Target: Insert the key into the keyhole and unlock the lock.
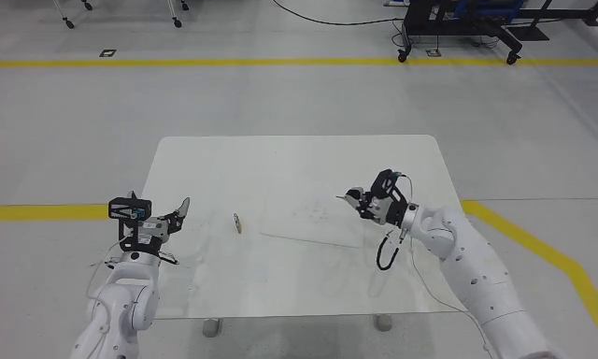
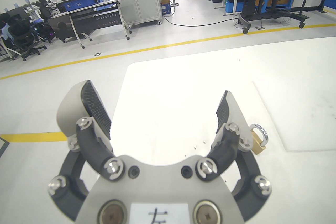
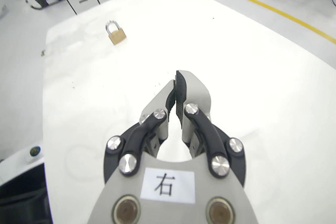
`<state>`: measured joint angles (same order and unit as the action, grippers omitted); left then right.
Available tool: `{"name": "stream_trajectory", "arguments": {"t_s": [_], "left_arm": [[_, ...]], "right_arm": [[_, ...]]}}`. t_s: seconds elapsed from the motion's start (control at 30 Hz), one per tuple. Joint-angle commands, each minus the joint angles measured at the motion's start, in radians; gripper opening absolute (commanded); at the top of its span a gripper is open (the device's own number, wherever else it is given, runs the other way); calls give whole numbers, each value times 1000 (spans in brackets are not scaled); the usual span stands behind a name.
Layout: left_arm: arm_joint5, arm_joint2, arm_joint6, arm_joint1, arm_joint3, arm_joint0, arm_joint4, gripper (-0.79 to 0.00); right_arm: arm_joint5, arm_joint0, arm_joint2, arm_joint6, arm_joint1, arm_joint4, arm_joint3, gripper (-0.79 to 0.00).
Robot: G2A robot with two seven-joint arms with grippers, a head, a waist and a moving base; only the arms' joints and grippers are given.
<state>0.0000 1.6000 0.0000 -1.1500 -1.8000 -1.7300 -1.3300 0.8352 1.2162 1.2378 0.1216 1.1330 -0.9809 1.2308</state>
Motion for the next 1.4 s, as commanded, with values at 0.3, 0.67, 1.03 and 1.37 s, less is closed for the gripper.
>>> {"name": "stream_trajectory", "arguments": {"t_s": [0.3,0.67,1.03,1.37], "left_arm": [[0,0,0,0,0,0,0,0],[-322,-8,-237,13,-143,-80,125,0],[-210,-172,-460,3,-130,-1,-2,0],[-34,-301,-467,-22,28,112,-79,-25]], "right_arm": [[49,44,36,-50,-5,120,-13,-785],[49,44,36,-50,-5,120,-13,-785],[49,44,36,-50,-5,120,-13,-785],[49,44,36,-50,-5,120,-13,-785]]}}
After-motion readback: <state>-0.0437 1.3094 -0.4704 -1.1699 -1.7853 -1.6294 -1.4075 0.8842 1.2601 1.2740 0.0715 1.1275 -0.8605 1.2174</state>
